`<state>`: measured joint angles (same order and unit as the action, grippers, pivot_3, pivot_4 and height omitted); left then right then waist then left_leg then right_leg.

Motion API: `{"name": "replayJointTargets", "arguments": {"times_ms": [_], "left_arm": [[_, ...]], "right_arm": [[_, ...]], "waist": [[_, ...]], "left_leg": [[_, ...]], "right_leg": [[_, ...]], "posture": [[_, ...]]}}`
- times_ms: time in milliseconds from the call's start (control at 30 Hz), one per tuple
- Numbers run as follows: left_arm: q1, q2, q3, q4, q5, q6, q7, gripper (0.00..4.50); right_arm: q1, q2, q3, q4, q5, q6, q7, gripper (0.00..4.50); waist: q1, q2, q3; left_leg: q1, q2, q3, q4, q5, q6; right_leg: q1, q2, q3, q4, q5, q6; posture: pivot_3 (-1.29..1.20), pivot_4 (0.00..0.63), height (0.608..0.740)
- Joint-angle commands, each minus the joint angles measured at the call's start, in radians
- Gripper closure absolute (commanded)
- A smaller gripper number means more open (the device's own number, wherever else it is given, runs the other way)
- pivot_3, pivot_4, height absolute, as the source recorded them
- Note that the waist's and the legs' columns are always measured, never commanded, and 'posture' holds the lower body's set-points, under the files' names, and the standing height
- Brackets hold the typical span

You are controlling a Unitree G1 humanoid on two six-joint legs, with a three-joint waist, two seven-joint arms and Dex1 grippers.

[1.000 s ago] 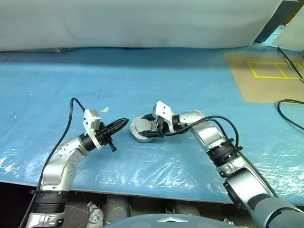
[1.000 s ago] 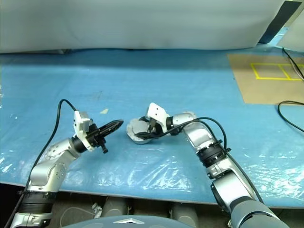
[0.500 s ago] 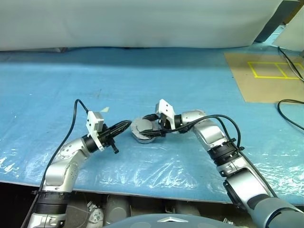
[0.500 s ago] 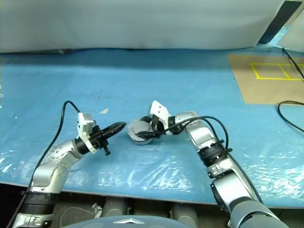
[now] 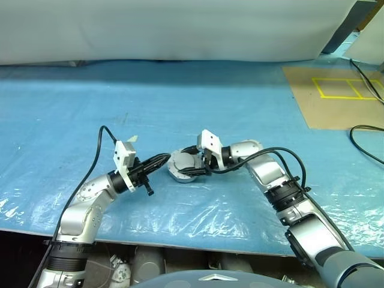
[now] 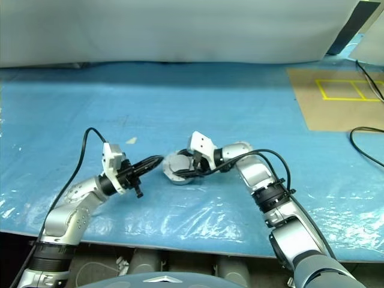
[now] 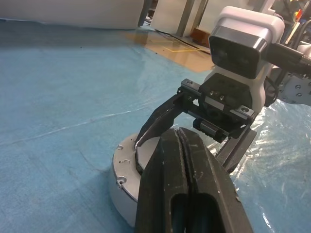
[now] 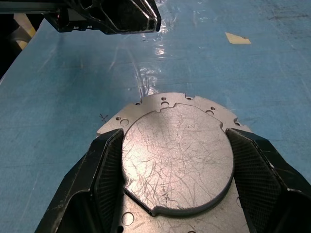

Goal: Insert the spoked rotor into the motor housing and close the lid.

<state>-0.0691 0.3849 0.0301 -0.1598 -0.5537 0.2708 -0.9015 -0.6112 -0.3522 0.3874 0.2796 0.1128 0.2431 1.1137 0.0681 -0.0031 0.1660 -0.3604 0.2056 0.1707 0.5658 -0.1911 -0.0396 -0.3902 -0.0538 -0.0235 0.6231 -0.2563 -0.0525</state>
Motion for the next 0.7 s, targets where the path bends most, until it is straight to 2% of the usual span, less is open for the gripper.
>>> {"name": "replayJointTargets", "arguments": {"times_ms": [33,267,467,600,700], "left_arm": [[0.002,-0.007,-0.004,-0.041,-0.011,-0.003,0.005,4.50],[-0.007,-0.019,-0.022,-0.035,-0.009,-0.001,-0.003,4.50],[-0.026,-0.020,-0.051,-0.026,-0.012,0.024,-0.016,4.50],[-0.040,-0.009,-0.098,0.012,0.034,0.018,-0.040,4.50],[-0.064,-0.018,-0.093,0.024,0.027,0.021,-0.035,4.50]], "right_arm": [[0.028,-0.047,0.045,0.136,-0.087,-0.024,0.002,1.52],[0.050,-0.071,0.110,0.185,-0.142,-0.111,0.017,1.52],[0.047,-0.050,0.062,0.187,-0.073,0.005,0.035,1.52],[0.038,-0.059,0.038,0.171,-0.038,0.082,0.061,1.52],[0.009,-0.044,-0.040,0.137,0.056,0.192,0.077,1.52]], "waist": [[0.002,0.000,0.000],[0.006,0.002,-0.003],[0.006,0.003,-0.006],[0.011,0.004,-0.007],[0.014,0.004,-0.007]], "left_leg": [[0.002,0.000,0.000,0.000,0.000,0.000],[0.014,-0.001,0.002,0.000,-0.002,0.004],[0.017,-0.002,0.002,-0.003,-0.003,0.004],[0.016,-0.002,0.002,-0.004,-0.003,0.005],[0.015,-0.002,0.002,-0.005,-0.003,0.005]], "right_leg": [[0.002,0.000,0.000,0.000,0.000,0.000],[0.017,-0.005,0.000,-0.003,-0.001,0.000],[0.020,-0.004,0.000,-0.006,-0.001,0.001],[0.020,-0.004,0.000,-0.008,-0.001,0.001],[0.019,-0.004,0.000,-0.011,-0.001,0.001]], "posture": [[0.00,0.150,0.740],[0.00,0.150,0.740],[0.00,0.150,0.740],[0.00,0.150,0.740],[0.00,0.150,0.740]]}}
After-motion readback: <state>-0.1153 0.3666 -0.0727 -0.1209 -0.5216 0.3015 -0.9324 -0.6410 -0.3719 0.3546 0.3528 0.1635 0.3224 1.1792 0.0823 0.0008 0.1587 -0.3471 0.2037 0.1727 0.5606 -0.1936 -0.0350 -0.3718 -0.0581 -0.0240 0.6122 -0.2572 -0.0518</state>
